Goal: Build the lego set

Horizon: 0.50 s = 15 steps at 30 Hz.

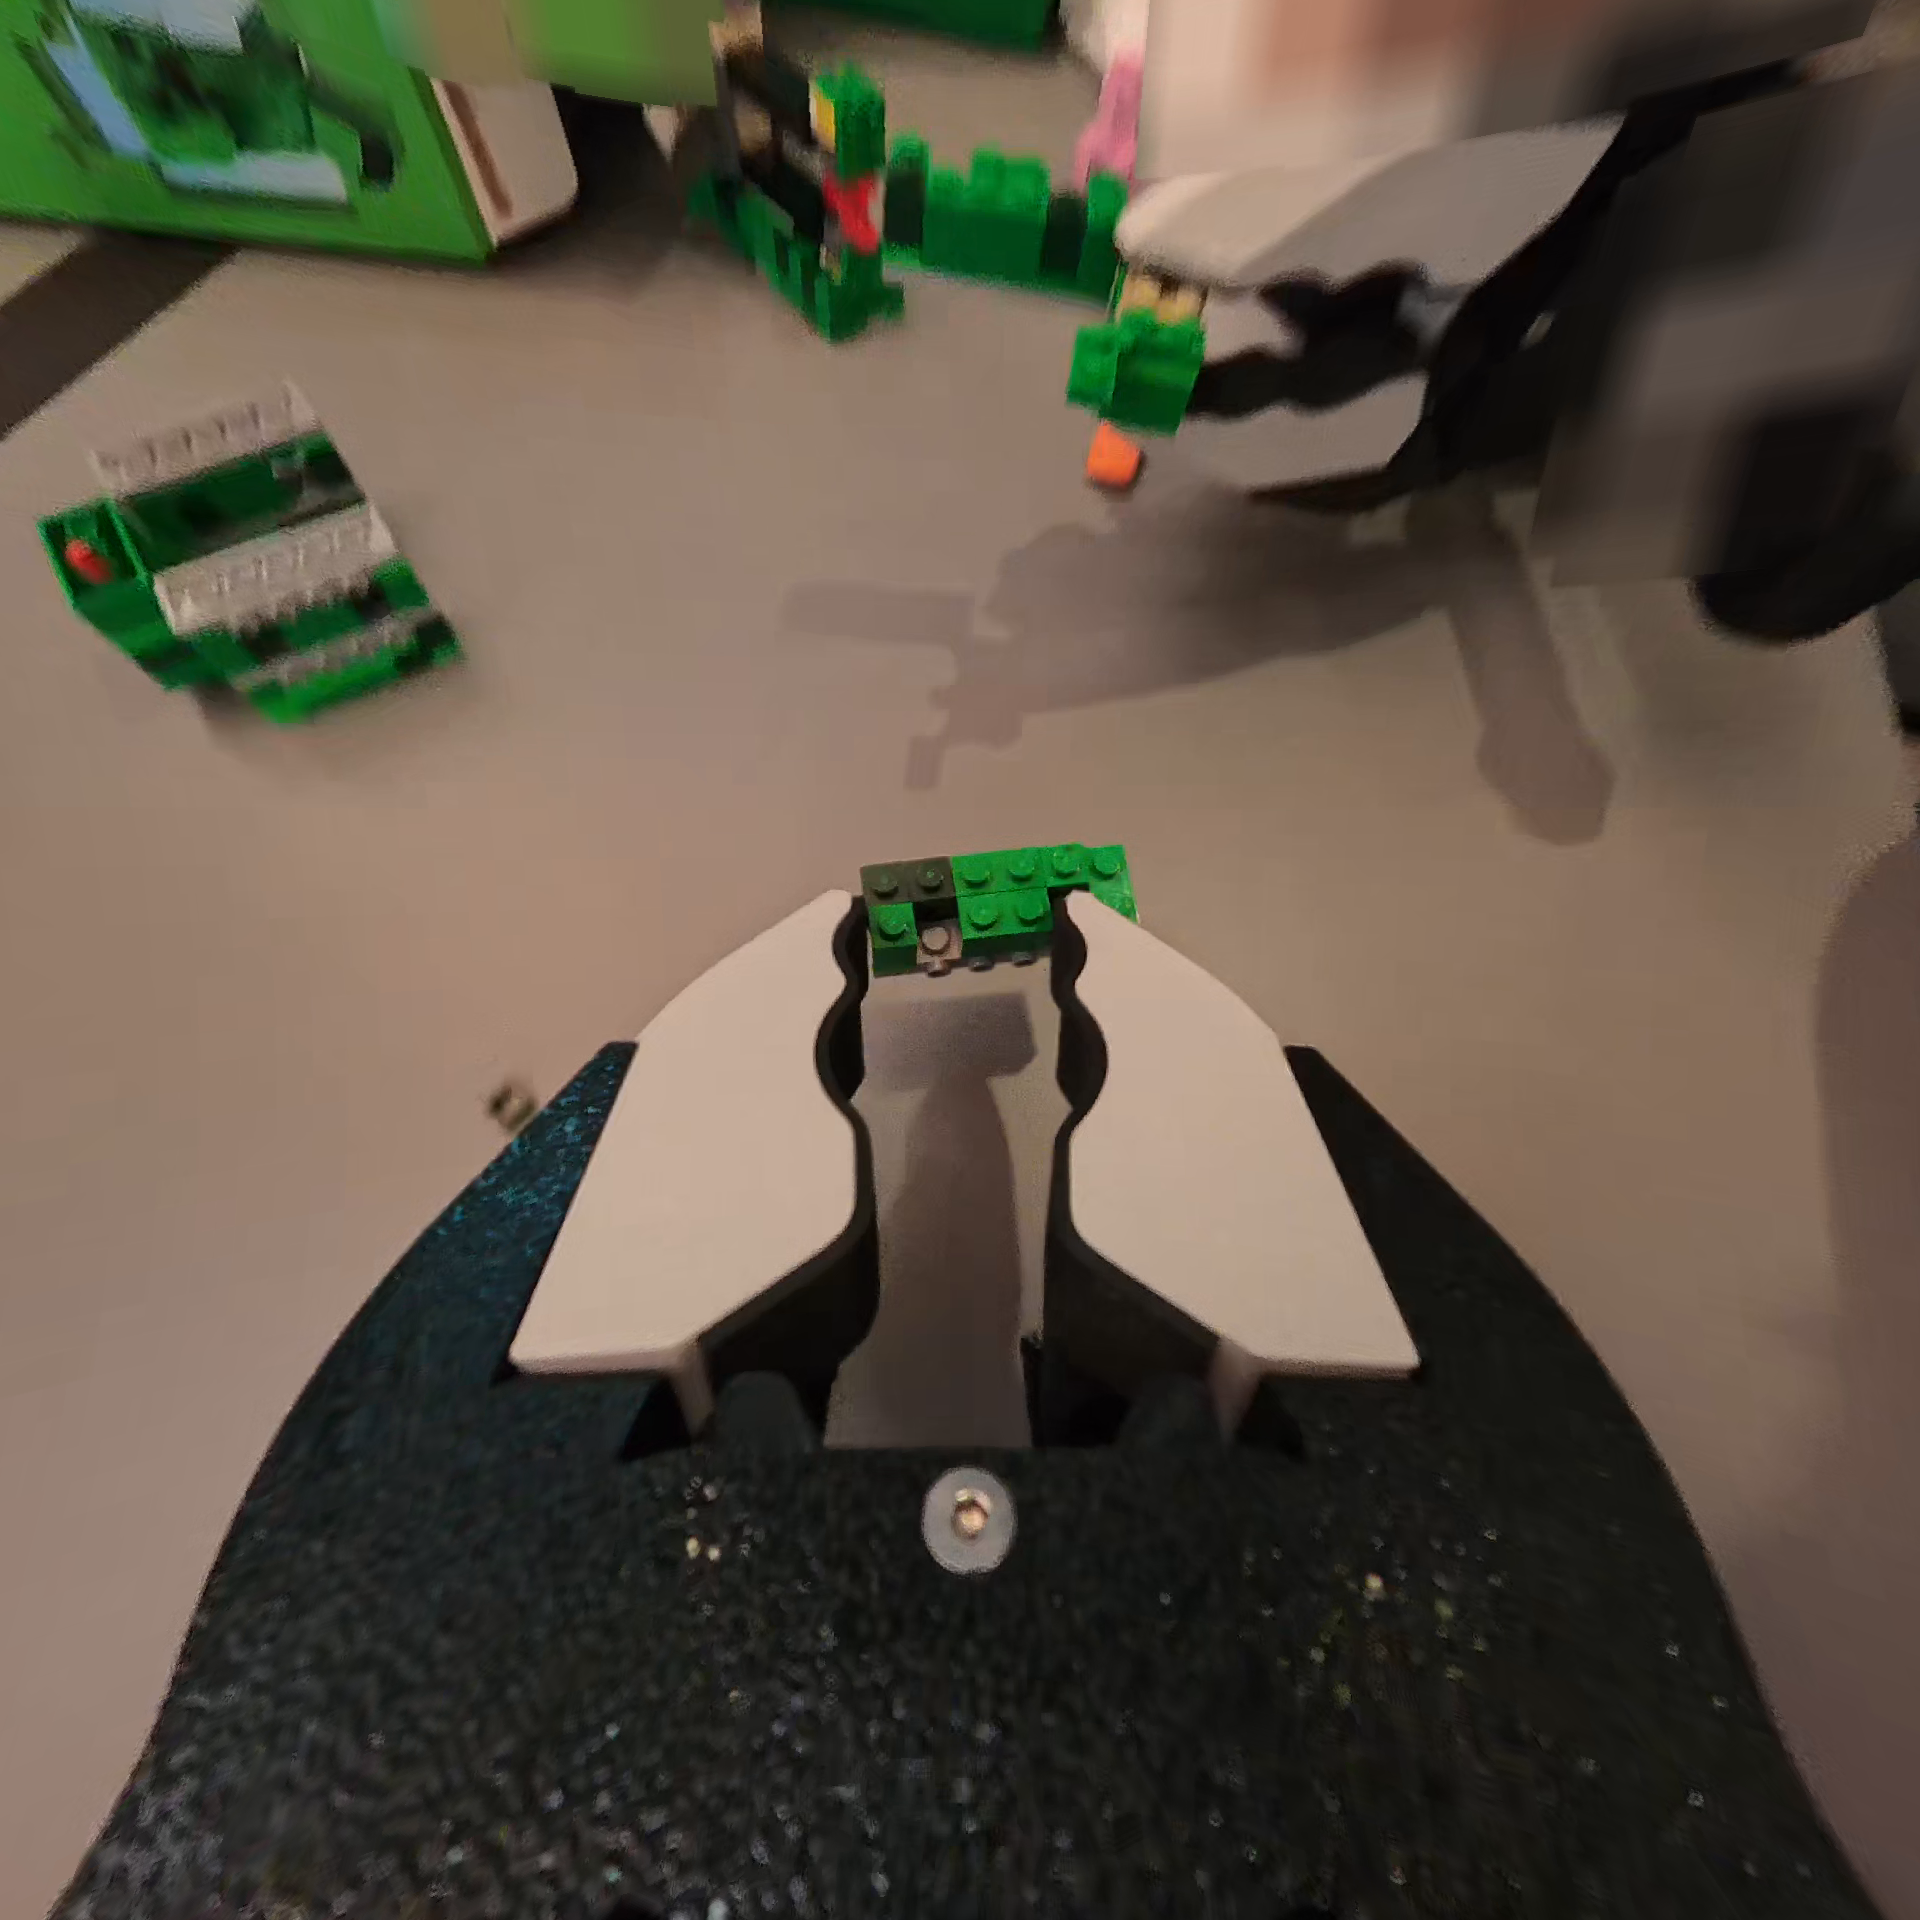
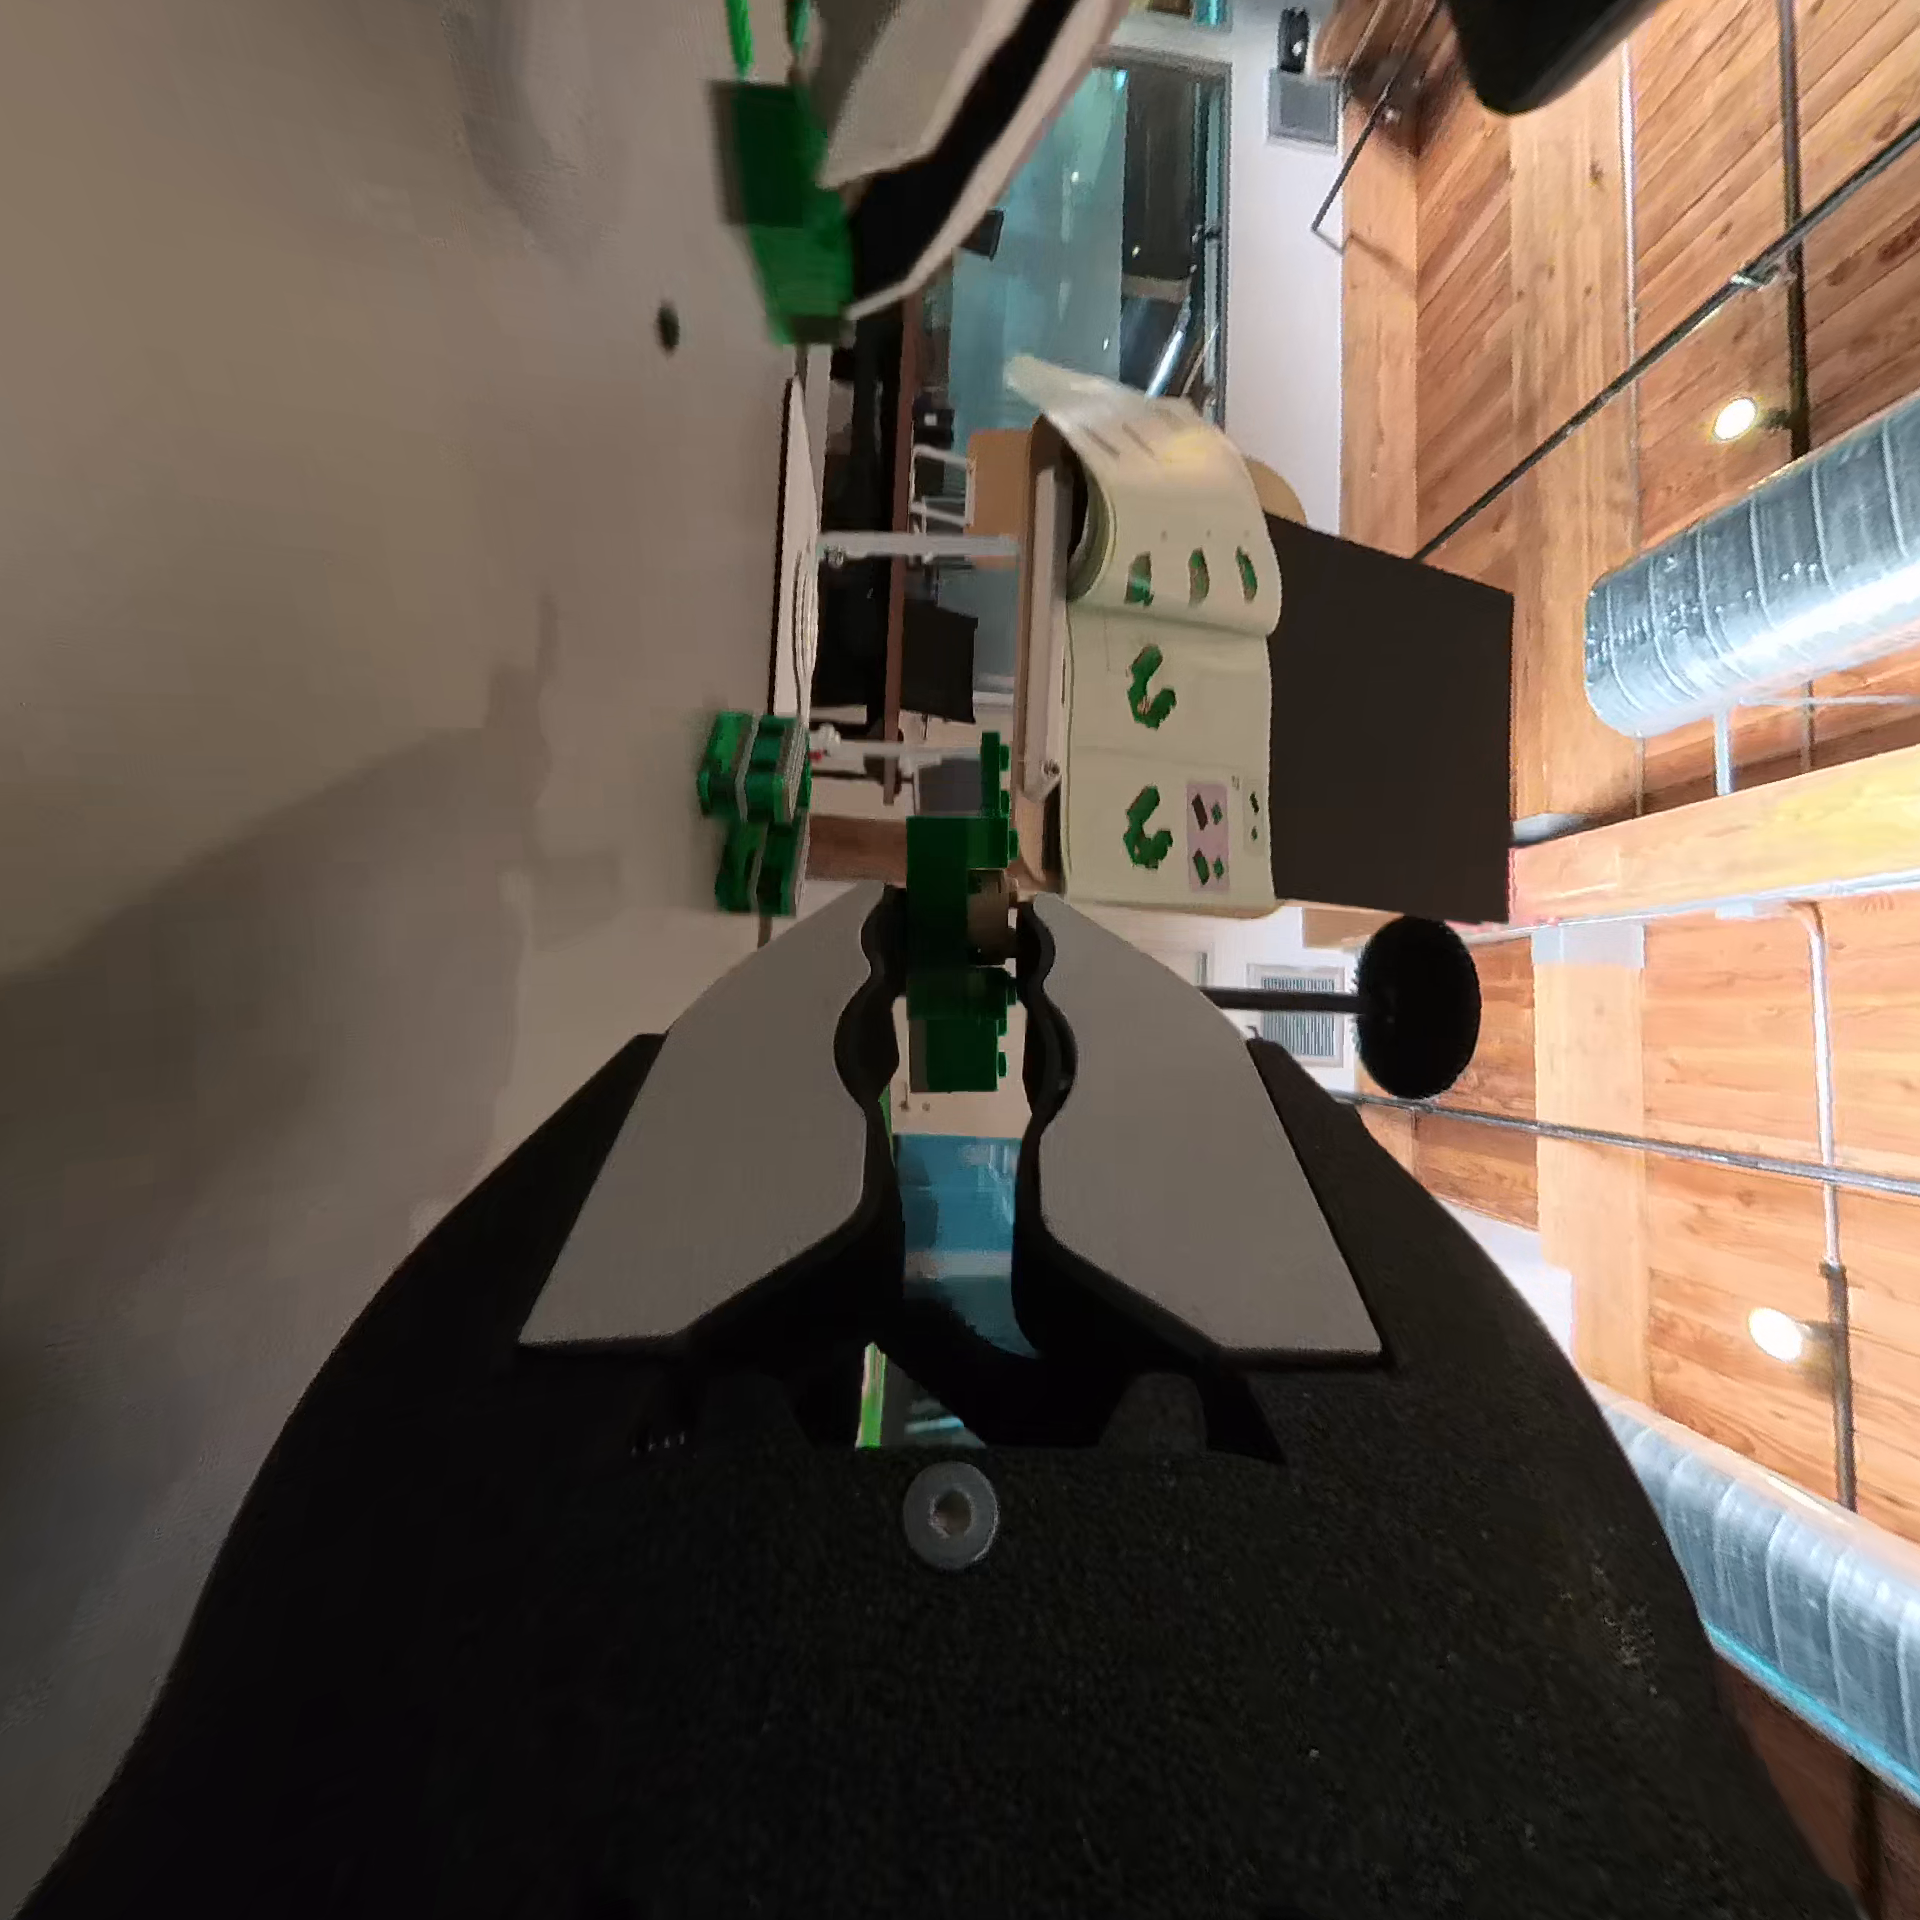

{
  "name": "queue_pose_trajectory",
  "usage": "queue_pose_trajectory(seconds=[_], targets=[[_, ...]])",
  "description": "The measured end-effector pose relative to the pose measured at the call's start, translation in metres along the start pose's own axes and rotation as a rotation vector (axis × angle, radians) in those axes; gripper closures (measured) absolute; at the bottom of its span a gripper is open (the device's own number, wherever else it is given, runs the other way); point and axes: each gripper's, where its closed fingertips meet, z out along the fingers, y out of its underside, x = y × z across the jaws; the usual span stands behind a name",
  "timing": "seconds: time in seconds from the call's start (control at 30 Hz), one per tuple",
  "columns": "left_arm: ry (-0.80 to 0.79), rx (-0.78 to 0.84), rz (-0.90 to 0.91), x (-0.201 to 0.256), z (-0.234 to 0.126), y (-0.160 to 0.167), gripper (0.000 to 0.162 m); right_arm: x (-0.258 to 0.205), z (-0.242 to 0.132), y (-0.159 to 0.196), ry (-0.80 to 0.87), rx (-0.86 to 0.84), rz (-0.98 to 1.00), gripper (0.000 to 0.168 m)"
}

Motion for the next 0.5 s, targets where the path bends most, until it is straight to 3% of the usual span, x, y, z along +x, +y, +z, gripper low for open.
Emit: queue_pose_trajectory(seconds=[0.2, 0.5], targets=[[0.135, 0.073, -0.068, 0.003, 0.060, -0.060, 0.129, -0.015, -0.031, 0.039, -0.063, -0.060, -0.101, 0.149], [0.330, -0.009, -0.069, 0.013, 0.143, -0.081, 0.129, -0.018, -0.063, 0.080, -0.138, -0.095, 0.011, 0.149]])
